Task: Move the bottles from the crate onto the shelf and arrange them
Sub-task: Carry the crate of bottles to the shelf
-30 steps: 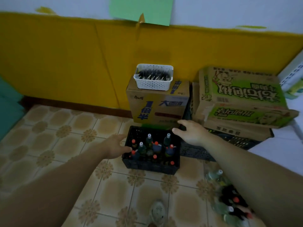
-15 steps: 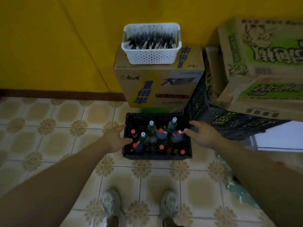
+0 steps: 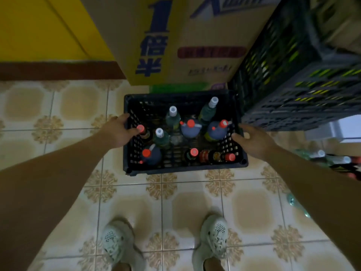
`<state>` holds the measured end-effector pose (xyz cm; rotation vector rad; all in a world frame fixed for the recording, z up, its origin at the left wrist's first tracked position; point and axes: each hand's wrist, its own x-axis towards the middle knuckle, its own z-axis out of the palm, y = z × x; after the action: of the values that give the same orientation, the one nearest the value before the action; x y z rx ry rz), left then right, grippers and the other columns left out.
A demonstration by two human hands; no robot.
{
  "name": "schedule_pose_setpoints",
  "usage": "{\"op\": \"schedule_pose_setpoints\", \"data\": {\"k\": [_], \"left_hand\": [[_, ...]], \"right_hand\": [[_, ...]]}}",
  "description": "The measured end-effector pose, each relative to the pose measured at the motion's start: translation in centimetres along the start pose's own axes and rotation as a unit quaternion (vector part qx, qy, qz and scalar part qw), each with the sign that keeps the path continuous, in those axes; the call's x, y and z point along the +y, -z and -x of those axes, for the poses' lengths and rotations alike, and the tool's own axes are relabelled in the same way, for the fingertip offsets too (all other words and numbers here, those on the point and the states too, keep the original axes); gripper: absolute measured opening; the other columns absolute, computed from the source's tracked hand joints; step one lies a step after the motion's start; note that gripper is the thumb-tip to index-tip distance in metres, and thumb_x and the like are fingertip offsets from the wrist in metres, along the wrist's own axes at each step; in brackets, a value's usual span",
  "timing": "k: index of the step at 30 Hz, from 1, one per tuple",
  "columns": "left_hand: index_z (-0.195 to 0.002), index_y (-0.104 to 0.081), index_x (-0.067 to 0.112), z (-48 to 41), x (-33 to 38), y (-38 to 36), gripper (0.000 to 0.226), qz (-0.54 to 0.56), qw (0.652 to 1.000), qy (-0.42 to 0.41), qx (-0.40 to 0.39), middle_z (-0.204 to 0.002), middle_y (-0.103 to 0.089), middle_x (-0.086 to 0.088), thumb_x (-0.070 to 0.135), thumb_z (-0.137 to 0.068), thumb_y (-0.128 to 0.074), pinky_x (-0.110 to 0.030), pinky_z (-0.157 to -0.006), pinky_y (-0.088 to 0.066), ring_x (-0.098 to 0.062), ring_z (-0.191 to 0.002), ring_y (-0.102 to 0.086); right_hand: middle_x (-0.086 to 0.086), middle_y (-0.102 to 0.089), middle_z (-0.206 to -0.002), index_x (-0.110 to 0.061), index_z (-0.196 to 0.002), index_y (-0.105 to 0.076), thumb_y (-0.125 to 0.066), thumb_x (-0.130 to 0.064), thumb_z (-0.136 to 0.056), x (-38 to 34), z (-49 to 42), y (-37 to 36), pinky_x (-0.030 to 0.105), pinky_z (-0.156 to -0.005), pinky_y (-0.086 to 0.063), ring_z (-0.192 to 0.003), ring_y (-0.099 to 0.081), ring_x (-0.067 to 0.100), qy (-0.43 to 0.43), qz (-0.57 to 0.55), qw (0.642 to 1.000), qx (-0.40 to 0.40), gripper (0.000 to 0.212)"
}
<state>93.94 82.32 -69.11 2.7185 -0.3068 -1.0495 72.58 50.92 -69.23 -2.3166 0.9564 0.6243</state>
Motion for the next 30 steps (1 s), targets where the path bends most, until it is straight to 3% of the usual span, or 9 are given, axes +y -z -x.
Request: {"op": "schedule_pose_setpoints", "data": {"k": [4, 7, 12, 21, 23, 26, 30], "left_hand": [[-0.15, -0.017, 0.027, -5.0, -2.2, -3.3, 0.077, 0.002, 0.999, 0.02, 0.033, -0.151, -0.024, -0.02, 0.051, -0.088, -0.055, -0.041, -0.105, -0.034, -0.041, -0.131, -0.036], [-0.15, -0.016, 0.029, -8.0, -4.2, -5.0, 0.079, 0.038, 0.998, 0.033, 0.049, -0.153, -0.022, -0.017, 0.052, -0.086, -0.056, -0.042, -0.109, -0.032, -0.039, -0.134, -0.034], [-0.15, -0.019, 0.028, -10.8, -5.4, -6.6, 0.067, 0.069, 0.994, 0.004, 0.083, -0.148, -0.034, -0.017, 0.038, -0.093, -0.054, -0.038, -0.102, -0.037, -0.038, -0.126, -0.044], [-0.15, -0.013, 0.037, -13.4, -5.4, -7.6, 0.06, 0.109, 0.991, -0.01, 0.07, -0.152, -0.03, -0.014, 0.035, -0.098, -0.044, -0.037, -0.099, -0.038, -0.037, -0.127, -0.044], [-0.149, -0.016, 0.036, -13.5, -5.4, -8.1, 0.057, 0.12, 0.989, -0.017, 0.089, -0.149, -0.036, -0.016, 0.031, -0.099, -0.043, -0.039, -0.091, -0.043, -0.039, -0.115, -0.052], [-0.147, -0.021, 0.036, -13.8, -5.8, -8.6, 0.057, 0.156, 0.981, -0.026, 0.109, -0.147, -0.04, -0.01, 0.025, -0.098, -0.047, -0.036, -0.091, -0.044, -0.034, -0.118, -0.052], [-0.146, -0.027, 0.034, -13.8, -5.8, -9.2, 0.06, 0.205, 0.969, -0.024, 0.132, -0.144, -0.044, -0.003, 0.018, -0.095, -0.054, -0.027, -0.096, -0.04, -0.026, -0.124, -0.049]], "right_hand": [[0.017, -0.031, -0.15, -0.022, -0.148, -0.031, -0.047, -0.045, -0.096, 3.1, -4.4, -3.5, 0.036, -0.103, -0.034, -0.134, -0.035, 0.034, -0.017, -0.011, 1.0, 0.024, 0.058], [0.007, -0.019, -0.158, -0.038, -0.15, -0.018, -0.049, -0.054, -0.092, 4.9, -7.0, -5.6, 0.039, -0.106, -0.035, -0.136, -0.034, 0.034, -0.023, -0.029, 0.999, 0.022, 0.067], [0.007, -0.009, -0.16, -0.042, -0.151, -0.007, -0.046, -0.05, -0.095, 6.2, -9.5, -8.2, 0.039, -0.102, -0.037, -0.135, -0.037, 0.038, -0.037, -0.041, 0.998, 0.029, 0.069], [0.011, -0.033, -0.153, -0.045, -0.15, -0.011, -0.053, -0.05, -0.091, 6.5, -10.9, -9.6, 0.044, -0.1, -0.042, -0.129, -0.043, 0.039, -0.006, -0.049, 0.994, 0.093, 0.072], [0.015, -0.046, -0.144, -0.043, -0.15, -0.014, -0.055, -0.045, -0.092, 6.6, -11.1, -9.8, 0.041, -0.092, -0.046, -0.119, -0.051, 0.04, -0.005, -0.049, 0.993, 0.105, 0.071], [0.019, -0.059, -0.129, -0.037, -0.15, -0.02, -0.056, -0.032, -0.095, 6.6, -11.1, -9.7, 0.035, -0.079, -0.045, -0.104, -0.059, 0.041, 0.0, -0.043, 0.993, 0.107, 0.066], [0.017, -0.06, -0.128, -0.037, -0.149, -0.025, -0.054, -0.02, -0.096, 7.0, -11.4, -9.9, 0.031, -0.08, -0.043, -0.106, -0.059, 0.039, -0.004, -0.06, 0.991, 0.122, 0.063]]}}
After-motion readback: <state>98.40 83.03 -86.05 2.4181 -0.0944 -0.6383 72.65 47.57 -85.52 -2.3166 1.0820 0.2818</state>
